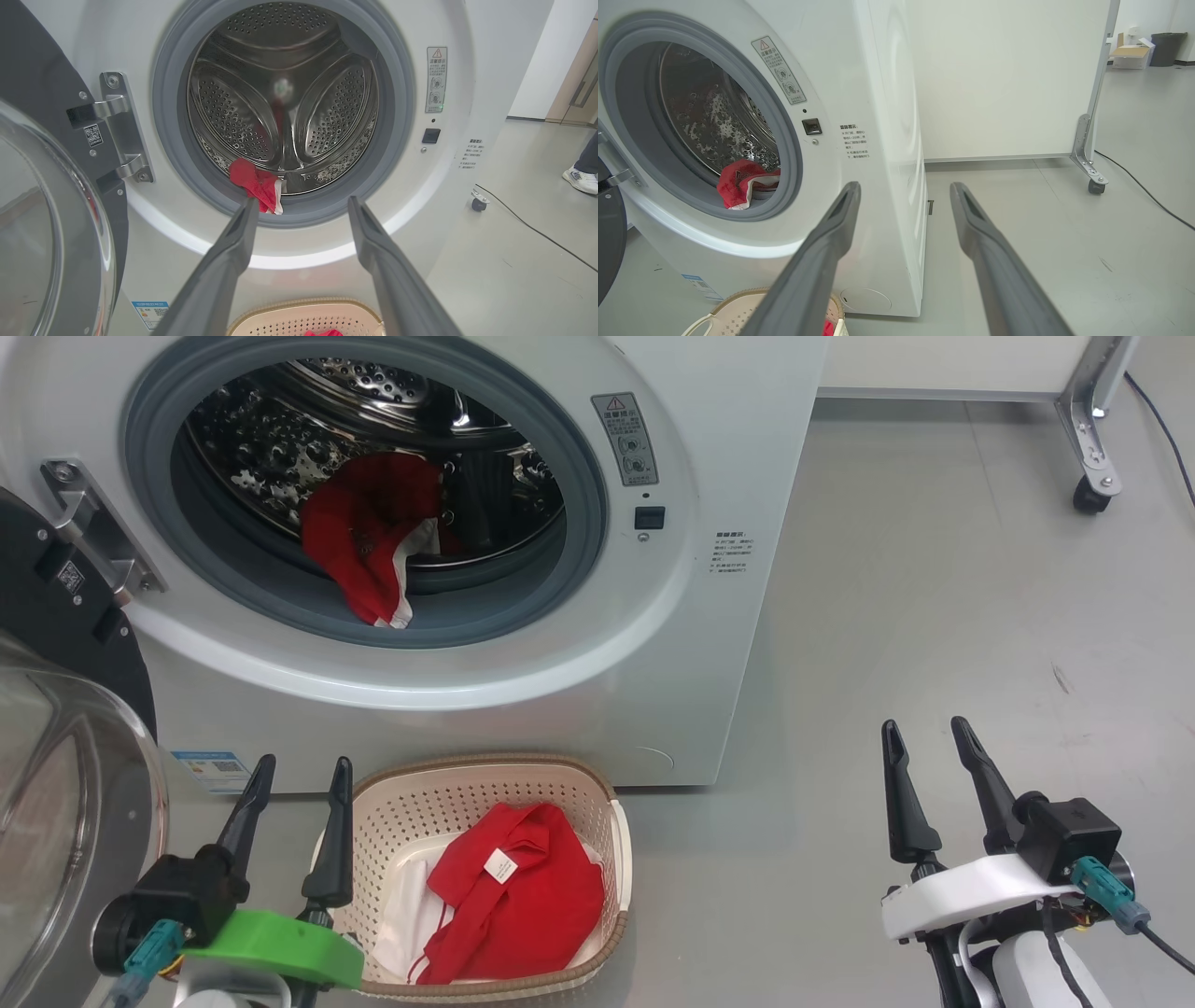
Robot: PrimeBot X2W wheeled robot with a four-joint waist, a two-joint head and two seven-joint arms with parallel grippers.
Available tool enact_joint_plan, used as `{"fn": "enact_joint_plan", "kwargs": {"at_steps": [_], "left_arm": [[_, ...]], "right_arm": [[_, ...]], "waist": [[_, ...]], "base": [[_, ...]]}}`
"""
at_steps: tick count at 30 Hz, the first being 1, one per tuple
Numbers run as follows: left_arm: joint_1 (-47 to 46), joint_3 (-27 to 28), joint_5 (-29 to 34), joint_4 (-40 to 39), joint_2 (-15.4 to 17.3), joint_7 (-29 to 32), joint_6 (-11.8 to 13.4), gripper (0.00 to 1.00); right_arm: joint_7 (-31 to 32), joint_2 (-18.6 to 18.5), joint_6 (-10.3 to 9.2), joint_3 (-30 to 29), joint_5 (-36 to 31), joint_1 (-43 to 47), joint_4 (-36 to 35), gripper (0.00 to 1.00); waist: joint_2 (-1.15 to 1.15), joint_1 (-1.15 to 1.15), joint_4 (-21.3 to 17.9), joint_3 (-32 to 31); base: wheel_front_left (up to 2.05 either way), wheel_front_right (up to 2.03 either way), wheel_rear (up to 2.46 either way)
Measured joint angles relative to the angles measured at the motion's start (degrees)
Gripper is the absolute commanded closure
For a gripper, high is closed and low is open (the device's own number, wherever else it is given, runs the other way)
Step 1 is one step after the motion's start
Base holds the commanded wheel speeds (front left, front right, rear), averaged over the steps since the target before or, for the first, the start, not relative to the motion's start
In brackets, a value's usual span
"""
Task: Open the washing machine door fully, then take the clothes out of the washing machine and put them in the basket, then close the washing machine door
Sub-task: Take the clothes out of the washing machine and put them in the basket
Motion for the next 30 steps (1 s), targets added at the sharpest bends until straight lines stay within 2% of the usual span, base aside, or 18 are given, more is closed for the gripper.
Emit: {"fn": "enact_joint_plan", "kwargs": {"at_steps": [30], "left_arm": [[0.08, 0.19, 1.54, -0.25, -0.69, 0.0, -0.16, 0.0]], "right_arm": [[0.0, 0.0, 0.0, 0.26, 0.12, 0.0, -0.03, 0.0]], "waist": [[0.0, 0.0, -0.41, 0.11]], "base": [[0.0, 0.0, 0.0]]}}
